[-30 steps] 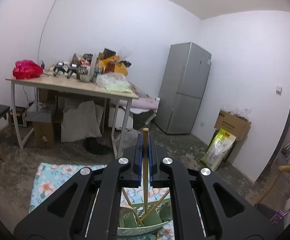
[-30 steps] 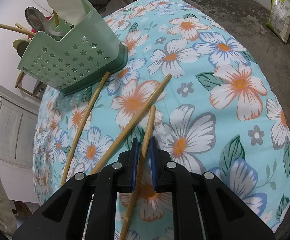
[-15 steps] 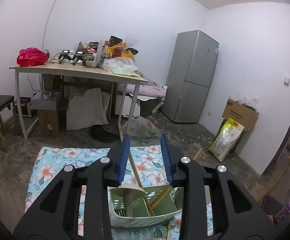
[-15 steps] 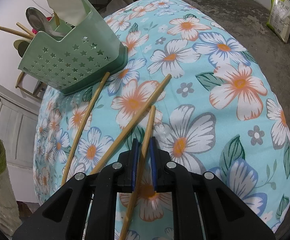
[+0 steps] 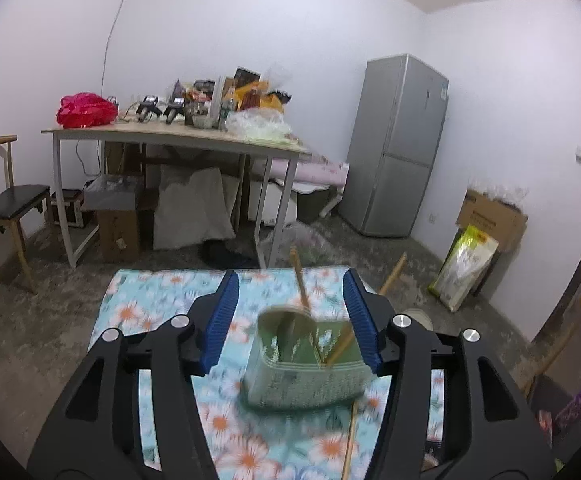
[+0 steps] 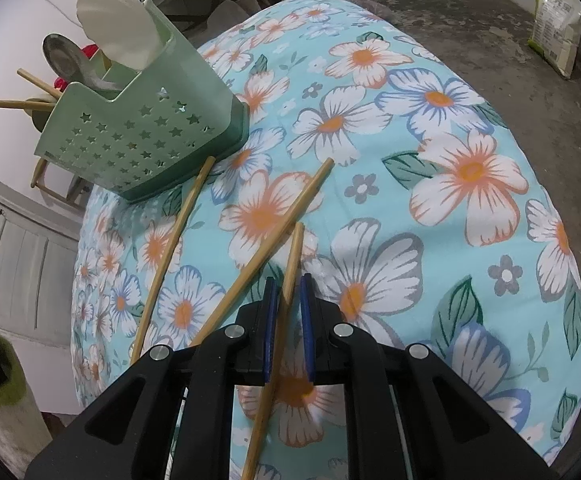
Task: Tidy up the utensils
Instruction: 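Lower the left gripper's chopstick into the caddy and open the left gripper, then grasp another wooden chopstick with the left gripper while the right gripper lifts its chopstick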
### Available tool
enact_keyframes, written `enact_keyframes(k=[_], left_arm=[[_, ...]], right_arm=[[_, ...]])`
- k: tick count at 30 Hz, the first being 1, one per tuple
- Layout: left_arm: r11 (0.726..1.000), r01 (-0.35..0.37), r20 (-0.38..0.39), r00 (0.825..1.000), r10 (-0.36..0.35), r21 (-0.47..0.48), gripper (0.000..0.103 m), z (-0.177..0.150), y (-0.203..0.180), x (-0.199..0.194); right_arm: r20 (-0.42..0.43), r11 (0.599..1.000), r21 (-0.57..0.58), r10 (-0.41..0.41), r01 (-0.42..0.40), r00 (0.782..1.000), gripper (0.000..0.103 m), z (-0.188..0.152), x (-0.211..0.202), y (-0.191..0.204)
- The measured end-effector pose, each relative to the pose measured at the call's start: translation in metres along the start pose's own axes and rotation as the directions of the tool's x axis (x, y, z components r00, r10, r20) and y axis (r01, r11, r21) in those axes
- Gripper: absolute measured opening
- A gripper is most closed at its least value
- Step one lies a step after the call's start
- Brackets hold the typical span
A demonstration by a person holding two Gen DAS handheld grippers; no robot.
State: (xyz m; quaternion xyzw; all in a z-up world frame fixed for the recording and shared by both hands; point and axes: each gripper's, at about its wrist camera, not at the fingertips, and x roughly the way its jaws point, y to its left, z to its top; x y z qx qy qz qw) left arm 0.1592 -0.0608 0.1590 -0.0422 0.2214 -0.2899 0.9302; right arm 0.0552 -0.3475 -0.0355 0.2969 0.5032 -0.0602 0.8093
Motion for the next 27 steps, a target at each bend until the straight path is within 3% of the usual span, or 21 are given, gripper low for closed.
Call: enact_keyframes(k=[5, 11, 21, 27], left_arm=[[1.000, 0.002, -0.114, 0.993, -0.001, 0.010, 0.052, -0.039, 0.000, 0.001], [1.000, -0.008, -0.235, 0.972, 0.004, -0.015, 0.052, -0.081, 0.004, 0.011], [1.000, -0.012, -0.295, 0.955, 0.011, -0.004, 0.052, -0.108, -0.001, 0.014], [0.997, 0.073, -0.360, 0.931, -0.066, 0.007, 0.052, -0.122, -0.018, 0.025]], right_arm=[[0.002, 1.000, 0.001, -0.011, 0.011, 1.000, 0.011, 0.001, 0.003, 0.000], [0.015, 1.000, 0.007, -0.020, 0.020, 1.000, 0.009, 0.000, -0.002, 0.001], [0.095, 0.999, 0.025, -0.025, 0.023, 0.995, 0.007, 0.005, -0.032, -0.006], [0.139, 0.999, 0.020, -0.035, 0.032, 0.990, 0.006, 0.007, -0.044, -0.008]])
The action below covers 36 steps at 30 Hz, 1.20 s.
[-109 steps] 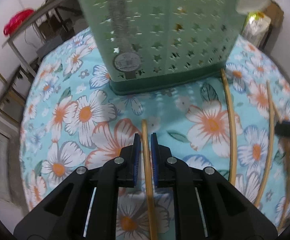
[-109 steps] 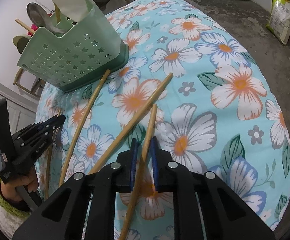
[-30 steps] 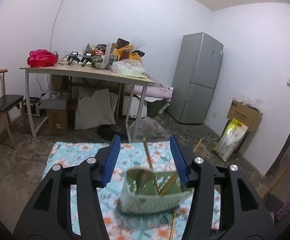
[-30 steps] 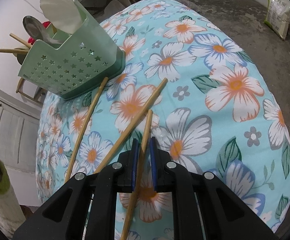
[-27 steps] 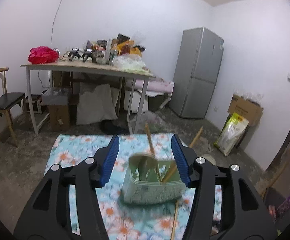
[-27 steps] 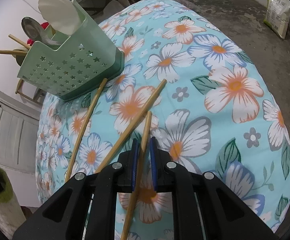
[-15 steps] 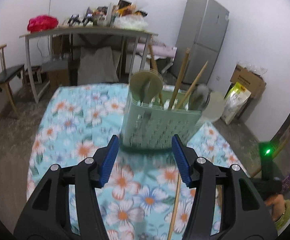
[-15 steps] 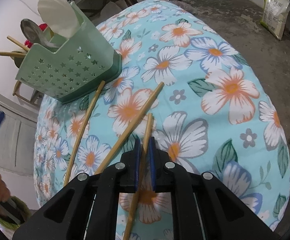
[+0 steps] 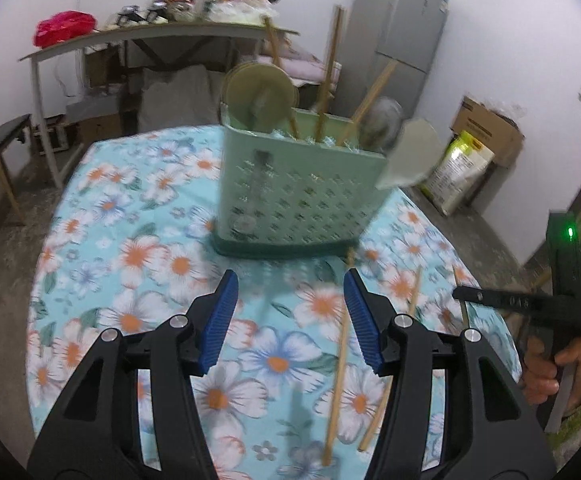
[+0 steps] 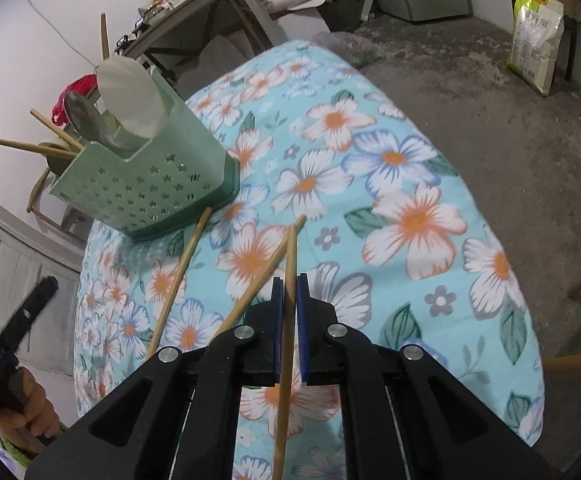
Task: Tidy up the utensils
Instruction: 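Grasp another wooden chopstick with the left gripper while the right gripper lifts its chopstick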
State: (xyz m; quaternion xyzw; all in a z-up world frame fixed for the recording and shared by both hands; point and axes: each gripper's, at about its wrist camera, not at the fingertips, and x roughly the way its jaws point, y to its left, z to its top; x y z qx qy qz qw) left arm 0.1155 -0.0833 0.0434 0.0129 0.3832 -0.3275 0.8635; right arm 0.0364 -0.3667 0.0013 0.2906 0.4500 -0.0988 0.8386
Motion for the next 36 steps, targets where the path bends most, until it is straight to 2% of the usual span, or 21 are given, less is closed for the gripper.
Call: enact_keyframes(k=[2, 4, 6, 9, 11, 16, 19, 22, 25, 30, 33, 35, 36], left_arm=[[0.999, 0.045, -0.031, 0.999, -0.045, 0.008, 0.052, -0.002, -0.007, 0.007], [0.993, 0.117, -0.083, 0.990, -0.115, 0.016, 0.052, -0.002, -0.017, 0.020], [0.987, 0.159, -0.133, 0.979, -0.154, 0.033, 0.052, -0.002, -0.028, 0.034], [0.977, 0.198, -0.190, 0.965, -0.181, 0.074, 0.052, -0.002, -0.046, 0.051], [0.965, 0.239, -0.236, 0.949, -0.208, 0.108, 0.052, -0.002, -0.062, 0.065], [0.940, 0.290, -0.324, 0.920, -0.221, 0.181, 0.052, -0.002, -0.095, 0.097], [0.934, 0.278, -0.368, 0.912, -0.182, 0.226, 0.050, -0.004, -0.114, 0.119], [0.926, 0.257, -0.394, 0.909, -0.135, 0.276, 0.041, -0.006, -0.129, 0.139], [0.929, 0.231, -0.412, 0.906, -0.096, 0.291, 0.037, -0.007, -0.136, 0.157], [0.921, 0.185, -0.395, 0.918, -0.037, 0.344, 0.029, -0.011, -0.148, 0.171], [0.924, 0.168, -0.386, 0.922, -0.024, 0.345, 0.017, -0.010, -0.151, 0.175], [0.925, 0.163, -0.383, 0.923, -0.022, 0.342, 0.005, -0.008, -0.152, 0.179], [0.926, 0.160, -0.381, 0.924, -0.019, 0.342, 0.005, -0.007, -0.152, 0.179]], right_arm=[[0.011, 1.000, -0.001, -0.001, 0.001, 1.000, 0.006, 0.002, -0.002, -0.001], [0.021, 1.000, -0.002, -0.001, 0.001, 1.000, 0.006, 0.004, -0.004, -0.002], [0.031, 1.000, 0.002, 0.001, -0.001, 1.000, 0.006, 0.005, -0.006, -0.004], [0.045, 1.000, 0.007, -0.002, 0.002, 0.999, 0.006, 0.006, -0.010, -0.009], [0.055, 1.000, 0.013, -0.007, 0.007, 0.998, 0.006, 0.007, -0.013, -0.014], [0.067, 0.999, 0.039, -0.017, 0.015, 0.998, 0.006, 0.009, -0.017, -0.027], [0.068, 0.999, 0.050, -0.022, 0.019, 0.997, 0.006, 0.010, -0.016, -0.031], [0.067, 0.998, 0.060, -0.027, 0.023, 0.997, 0.006, 0.009, -0.016, -0.035], [0.065, 0.997, 0.067, -0.027, 0.023, 0.997, 0.006, 0.009, -0.015, -0.038], [0.060, 0.997, 0.077, -0.027, 0.022, 0.998, 0.006, 0.009, -0.012, -0.040], [0.059, 0.996, 0.082, -0.025, 0.020, 0.998, 0.006, 0.009, -0.011, -0.041], [0.060, 0.996, 0.085, -0.024, 0.019, 0.998, 0.006, 0.009, -0.011, -0.041], [0.060, 0.996, 0.085, -0.024, 0.019, 0.998, 0.006, 0.009, -0.011, -0.041]])
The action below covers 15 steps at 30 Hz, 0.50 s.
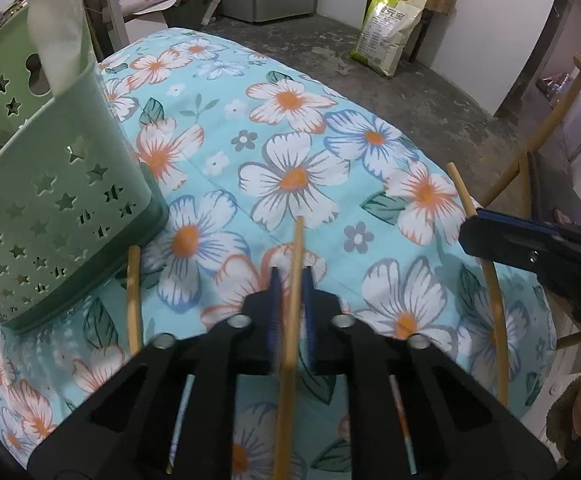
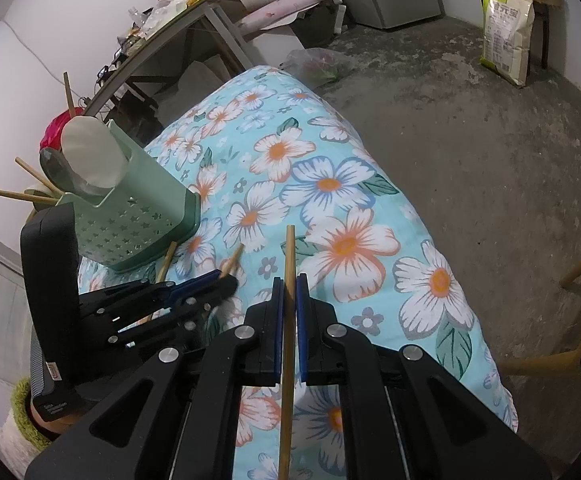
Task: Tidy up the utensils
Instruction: 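Grasp another wooden chopstick with the left gripper while the right gripper lifts its chopstick, then carry both chopsticks over the caddy and release the left gripper's chopstick into it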
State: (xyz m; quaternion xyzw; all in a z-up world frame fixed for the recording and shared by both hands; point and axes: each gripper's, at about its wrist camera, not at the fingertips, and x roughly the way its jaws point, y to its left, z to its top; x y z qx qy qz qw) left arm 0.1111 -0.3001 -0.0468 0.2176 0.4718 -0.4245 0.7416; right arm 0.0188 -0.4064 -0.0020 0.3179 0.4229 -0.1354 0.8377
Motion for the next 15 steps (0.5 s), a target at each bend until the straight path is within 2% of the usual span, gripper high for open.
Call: enact_keyframes(k=[5, 11, 15], left_arm=[[0.999, 0.013, 0.021, 1.000, -0.012, -0.045, 0.004, 0.005, 0.012, -0.010], [0.990, 0.060, 0.087, 0.995, -0.048, -0.131, 0.005, 0.001, 0.037, -0.052], [0.975, 0.113, 0.148, 0.985, -0.085, -0.193, 0.005, -0.009, 0.057, -0.089]], right_arm=[[0.002, 1.000, 0.000, 0.000, 0.000, 1.000, 0.006, 0.000, -0.002, 0.000], [0.008, 1.000, -0.015, 0.016, -0.016, 1.000, 0.006, -0.001, -0.006, 0.008], [0.016, 0.999, -0.029, 0.045, -0.045, 0.999, 0.006, 0.001, -0.010, 0.016]])
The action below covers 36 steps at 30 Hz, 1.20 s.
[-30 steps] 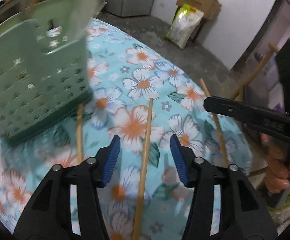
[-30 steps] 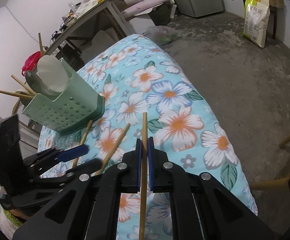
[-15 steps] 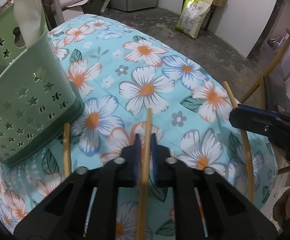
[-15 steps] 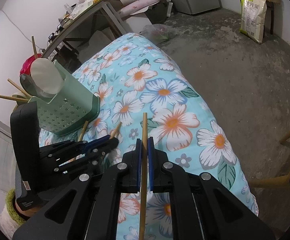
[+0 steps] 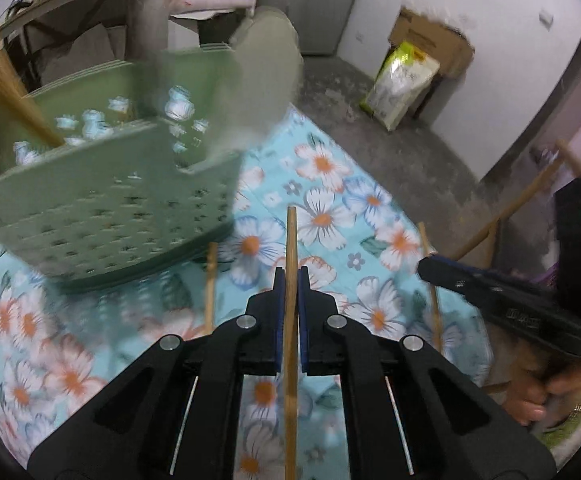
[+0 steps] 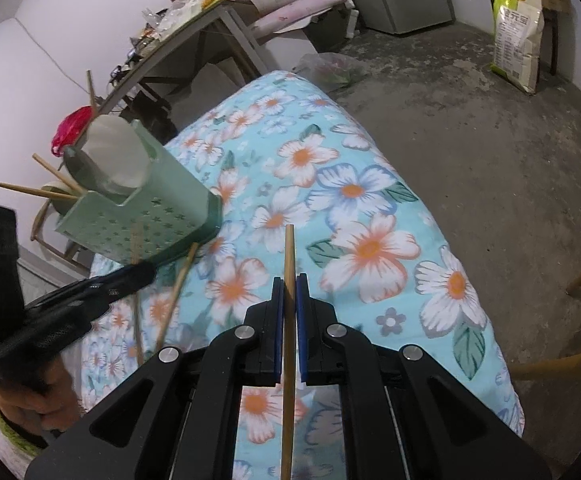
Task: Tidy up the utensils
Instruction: 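Carry both chopsticks over the caddy and release the left gripper's chopstick into it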
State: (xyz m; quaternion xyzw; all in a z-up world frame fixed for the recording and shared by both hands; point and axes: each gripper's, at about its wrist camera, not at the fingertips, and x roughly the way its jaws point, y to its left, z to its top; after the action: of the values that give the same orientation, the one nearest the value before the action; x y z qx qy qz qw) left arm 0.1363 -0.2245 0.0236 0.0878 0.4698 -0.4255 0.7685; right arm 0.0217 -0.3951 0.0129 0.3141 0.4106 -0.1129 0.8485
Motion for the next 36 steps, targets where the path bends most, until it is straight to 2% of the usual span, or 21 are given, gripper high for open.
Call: enact_keyframes(k=[7, 13, 19, 24, 28, 30, 35, 36], left_arm=[[0.994, 0.026, 0.113, 0.993, -0.014, -0.107, 0.005, -0.009, 0.029, -0.069], [0.990, 0.004, 0.199, 0.980, 0.025, -0.144, 0.005, -0.020, 0.043, -0.117], [0.982, -0.006, 0.283, 0.957, 0.060, -0.188, 0.005, -0.027, 0.062, -0.162], [0.980, 0.016, 0.370, 0.927, 0.060, -0.200, 0.005, -0.025, 0.067, -0.199], [0.981, 0.032, 0.459, 0.886, 0.060, -0.191, 0.005, -0.014, 0.066, -0.221], [0.983, 0.036, 0.508, 0.859, 0.061, -0.179, 0.004, -0.005, 0.063, -0.232], [0.990, 0.025, 0.654, 0.753, 0.073, -0.139, 0.004, 0.020, 0.053, -0.268], [0.991, 0.017, 0.683, 0.726, 0.080, -0.134, 0.004, 0.025, 0.051, -0.273]], right_arm=[[0.035, 0.996, -0.049, 0.073, -0.072, 0.997, 0.006, 0.009, -0.012, 0.024], [0.089, 0.986, -0.110, 0.138, -0.128, 0.986, 0.006, 0.017, -0.031, 0.049], [0.113, 0.979, -0.143, 0.164, -0.147, 0.980, 0.006, 0.023, -0.040, 0.065], [0.127, 0.973, -0.161, 0.185, -0.164, 0.974, 0.006, 0.024, -0.047, 0.073], [0.141, 0.970, -0.172, 0.197, -0.172, 0.970, 0.006, 0.026, -0.052, 0.077], [0.143, 0.968, -0.174, 0.205, -0.179, 0.968, 0.006, 0.027, -0.054, 0.079], [0.148, 0.965, -0.181, 0.217, -0.189, 0.965, 0.006, 0.028, -0.057, 0.082], [0.149, 0.965, -0.181, 0.219, -0.191, 0.964, 0.006, 0.028, -0.058, 0.082]])
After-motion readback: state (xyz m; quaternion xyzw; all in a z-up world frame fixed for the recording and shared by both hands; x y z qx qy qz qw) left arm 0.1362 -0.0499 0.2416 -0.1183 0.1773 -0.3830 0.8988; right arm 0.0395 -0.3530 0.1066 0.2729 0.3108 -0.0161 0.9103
